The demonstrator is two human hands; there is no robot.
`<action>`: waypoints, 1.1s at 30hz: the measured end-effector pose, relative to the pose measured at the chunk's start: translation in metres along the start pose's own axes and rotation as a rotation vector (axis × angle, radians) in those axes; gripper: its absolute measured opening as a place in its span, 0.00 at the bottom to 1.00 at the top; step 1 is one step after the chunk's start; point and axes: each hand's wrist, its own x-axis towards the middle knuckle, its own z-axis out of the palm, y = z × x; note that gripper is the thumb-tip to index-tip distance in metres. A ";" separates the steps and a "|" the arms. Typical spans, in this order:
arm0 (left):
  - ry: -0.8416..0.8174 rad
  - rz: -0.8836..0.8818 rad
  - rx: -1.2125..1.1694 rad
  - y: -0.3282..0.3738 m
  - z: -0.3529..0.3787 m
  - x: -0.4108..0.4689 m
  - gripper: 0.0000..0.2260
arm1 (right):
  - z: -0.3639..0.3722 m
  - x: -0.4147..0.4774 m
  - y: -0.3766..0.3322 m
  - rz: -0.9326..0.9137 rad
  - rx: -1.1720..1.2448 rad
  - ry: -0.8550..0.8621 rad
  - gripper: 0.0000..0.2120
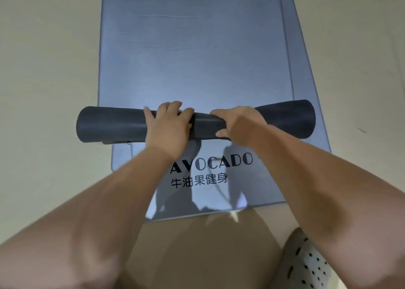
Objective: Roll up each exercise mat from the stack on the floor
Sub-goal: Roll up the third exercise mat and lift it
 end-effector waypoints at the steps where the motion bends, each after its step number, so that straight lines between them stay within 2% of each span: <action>1: 0.076 -0.023 0.020 0.006 0.009 -0.011 0.24 | -0.009 0.004 0.001 -0.013 0.036 -0.031 0.23; 3: 0.066 -0.041 0.058 0.014 0.024 -0.026 0.32 | -0.023 0.010 0.003 -0.034 0.071 -0.075 0.22; 6: -0.090 -0.049 0.129 0.016 0.032 -0.028 0.45 | -0.034 0.017 0.005 -0.011 0.106 -0.114 0.23; 8: -0.136 -0.044 0.128 0.013 0.024 -0.015 0.52 | -0.031 0.023 0.009 0.014 0.162 -0.085 0.23; 10: -0.174 -0.050 0.110 0.012 0.015 0.002 0.56 | -0.018 0.023 0.012 0.041 0.151 0.055 0.27; 13: -0.224 -0.071 0.136 0.010 0.007 0.024 0.58 | 0.018 0.006 0.006 -0.009 -0.057 0.444 0.31; 14: -0.229 -0.075 0.150 0.009 0.006 0.030 0.59 | 0.028 0.002 0.003 -0.024 -0.123 0.514 0.34; 17: -0.245 -0.073 0.161 0.004 0.005 0.051 0.61 | 0.044 0.002 -0.005 0.049 -0.240 0.398 0.53; 20: -0.255 -0.082 0.177 0.004 0.001 0.063 0.57 | 0.041 0.017 -0.007 0.112 -0.255 0.369 0.62; 23: -0.102 -0.065 0.311 0.008 0.003 0.063 0.43 | 0.039 0.032 -0.007 0.160 -0.303 0.397 0.62; 25: -0.019 -0.019 0.352 0.008 0.011 0.057 0.38 | 0.038 0.041 -0.006 0.184 -0.354 0.381 0.62; 27: -0.023 -0.010 0.316 0.002 0.023 0.050 0.37 | 0.035 0.050 -0.002 0.170 -0.380 0.374 0.60; 30: -0.067 -0.051 0.320 -0.009 0.029 0.054 0.42 | 0.019 0.069 0.004 0.126 -0.341 0.336 0.55; 33: -0.097 -0.046 0.293 -0.013 0.022 0.081 0.37 | 0.004 0.084 0.009 0.125 -0.275 0.282 0.55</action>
